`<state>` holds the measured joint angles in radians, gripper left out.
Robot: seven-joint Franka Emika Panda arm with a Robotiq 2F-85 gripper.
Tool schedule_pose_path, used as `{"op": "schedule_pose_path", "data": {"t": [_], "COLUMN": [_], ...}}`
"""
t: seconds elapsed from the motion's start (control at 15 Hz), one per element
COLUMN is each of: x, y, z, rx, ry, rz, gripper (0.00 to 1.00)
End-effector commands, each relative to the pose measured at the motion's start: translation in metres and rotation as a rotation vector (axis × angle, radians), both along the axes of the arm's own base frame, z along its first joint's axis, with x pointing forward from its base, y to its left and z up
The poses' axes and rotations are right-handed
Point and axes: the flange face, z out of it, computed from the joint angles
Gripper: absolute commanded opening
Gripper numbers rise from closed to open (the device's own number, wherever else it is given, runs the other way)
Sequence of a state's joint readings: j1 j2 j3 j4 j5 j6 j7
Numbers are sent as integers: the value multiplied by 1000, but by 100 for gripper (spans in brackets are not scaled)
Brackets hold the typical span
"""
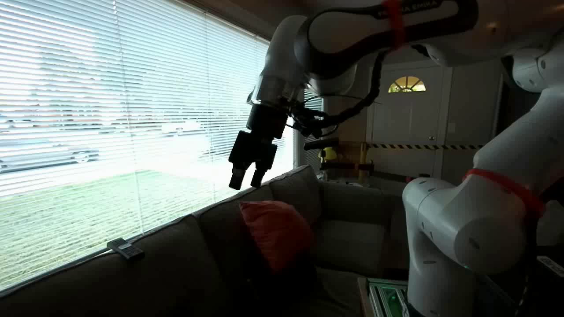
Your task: Move the remote and place it on the black cushion
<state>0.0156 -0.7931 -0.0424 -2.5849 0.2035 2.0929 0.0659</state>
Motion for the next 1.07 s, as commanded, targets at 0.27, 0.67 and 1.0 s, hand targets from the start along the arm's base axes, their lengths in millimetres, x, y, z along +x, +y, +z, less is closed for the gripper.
{"op": "schedule_pose_path", "data": {"t": [0.27,0.67,1.0], "x": [0,10,35], "y": [0,-10,-32], "z": [0,-8,-36], "rx": [0,-31,-87], "ry": [1,-38,-154], "rz": [0,-31,-28], "gripper": [100,100,100]}}
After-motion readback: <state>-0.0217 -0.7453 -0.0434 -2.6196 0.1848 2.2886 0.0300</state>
